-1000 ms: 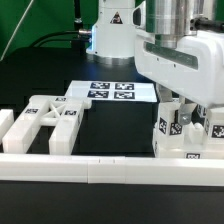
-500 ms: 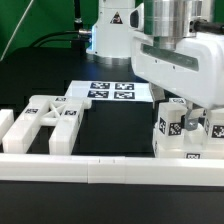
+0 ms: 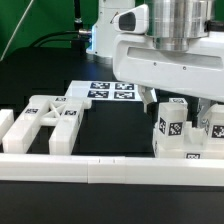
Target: Assemble chair
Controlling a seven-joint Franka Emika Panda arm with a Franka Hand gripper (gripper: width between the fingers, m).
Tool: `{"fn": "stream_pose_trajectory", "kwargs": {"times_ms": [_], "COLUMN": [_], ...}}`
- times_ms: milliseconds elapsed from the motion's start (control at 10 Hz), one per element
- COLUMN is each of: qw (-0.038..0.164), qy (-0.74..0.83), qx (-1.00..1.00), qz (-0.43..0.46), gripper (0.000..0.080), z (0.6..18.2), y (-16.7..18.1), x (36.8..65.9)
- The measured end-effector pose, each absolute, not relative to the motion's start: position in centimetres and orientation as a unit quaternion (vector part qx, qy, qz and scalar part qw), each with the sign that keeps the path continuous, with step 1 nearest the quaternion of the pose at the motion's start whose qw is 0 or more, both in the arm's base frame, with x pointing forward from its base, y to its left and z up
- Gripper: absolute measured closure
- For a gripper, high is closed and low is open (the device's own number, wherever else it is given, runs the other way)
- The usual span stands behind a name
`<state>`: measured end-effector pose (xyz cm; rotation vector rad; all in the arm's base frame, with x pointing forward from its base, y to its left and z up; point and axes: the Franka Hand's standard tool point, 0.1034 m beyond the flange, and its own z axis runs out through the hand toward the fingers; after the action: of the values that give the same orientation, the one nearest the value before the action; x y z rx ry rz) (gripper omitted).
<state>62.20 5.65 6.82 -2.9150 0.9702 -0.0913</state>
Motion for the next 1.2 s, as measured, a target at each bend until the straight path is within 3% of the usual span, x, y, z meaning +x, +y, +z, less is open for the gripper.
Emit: {"fn": "stream_pose_trajectory", "kwargs": {"times_ms": [1200], "qw": [0.011], "qy": [-0.065], "qx": [-0.997], "qz": [-0.042], "gripper": [0.0151], "z": [7.1], "y": [5.15], "x": [62.56]}}
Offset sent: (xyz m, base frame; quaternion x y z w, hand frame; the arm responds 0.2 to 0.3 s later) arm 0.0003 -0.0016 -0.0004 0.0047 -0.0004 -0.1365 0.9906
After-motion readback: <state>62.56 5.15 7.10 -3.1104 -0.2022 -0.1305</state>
